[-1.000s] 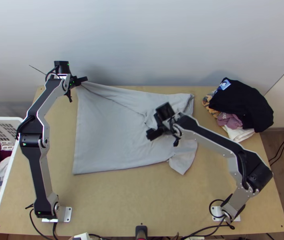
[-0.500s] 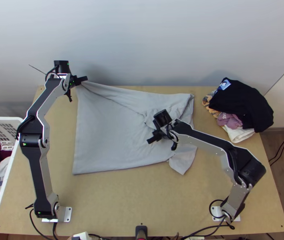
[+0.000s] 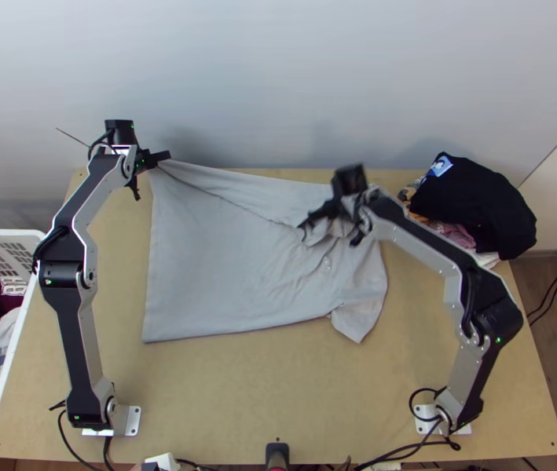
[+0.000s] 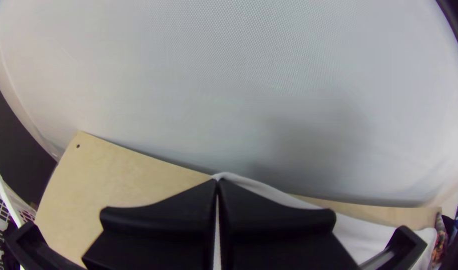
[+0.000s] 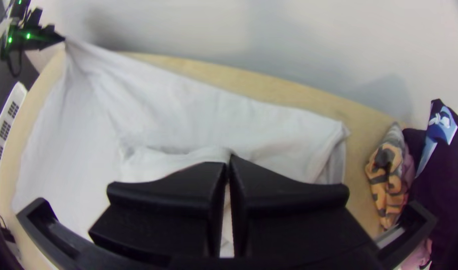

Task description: Fold the t-shirt

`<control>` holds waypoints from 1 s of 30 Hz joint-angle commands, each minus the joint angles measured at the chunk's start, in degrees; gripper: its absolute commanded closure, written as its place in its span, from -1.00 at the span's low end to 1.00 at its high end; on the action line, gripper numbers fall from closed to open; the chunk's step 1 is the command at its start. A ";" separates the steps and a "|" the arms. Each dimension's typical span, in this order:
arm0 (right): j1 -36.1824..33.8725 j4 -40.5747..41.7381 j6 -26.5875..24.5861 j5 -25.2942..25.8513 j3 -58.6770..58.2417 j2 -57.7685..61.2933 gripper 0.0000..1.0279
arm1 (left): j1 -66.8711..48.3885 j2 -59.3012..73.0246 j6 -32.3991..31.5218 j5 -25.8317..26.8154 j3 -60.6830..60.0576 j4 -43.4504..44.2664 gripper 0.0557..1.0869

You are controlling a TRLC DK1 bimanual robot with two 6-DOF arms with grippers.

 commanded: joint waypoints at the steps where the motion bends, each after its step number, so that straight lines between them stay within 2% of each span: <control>1: -6.59 -0.88 0.75 0.36 13.63 6.53 0.95 | 0.04 0.84 0.05 0.01 1.16 0.20 0.92; 9: -10.99 -6.42 1.46 3.96 41.67 22.00 0.95 | 0.04 1.54 0.23 0.01 4.59 0.02 0.92; 11: -11.78 -5.54 1.46 5.02 46.24 24.55 0.95 | 0.04 1.54 0.40 0.01 4.68 -0.15 0.92; 17: -11.34 2.19 -0.83 9.68 45.01 25.52 0.95 | 0.04 1.72 0.67 0.10 4.50 -1.56 0.92; 22: -9.49 10.89 -3.47 14.60 38.86 22.71 0.95 | -0.22 1.46 0.76 0.19 4.33 -2.70 0.92; 30: -8.62 10.98 -4.17 14.51 27.96 17.87 0.95 | -0.49 -3.20 0.76 3.44 0.90 -3.32 0.92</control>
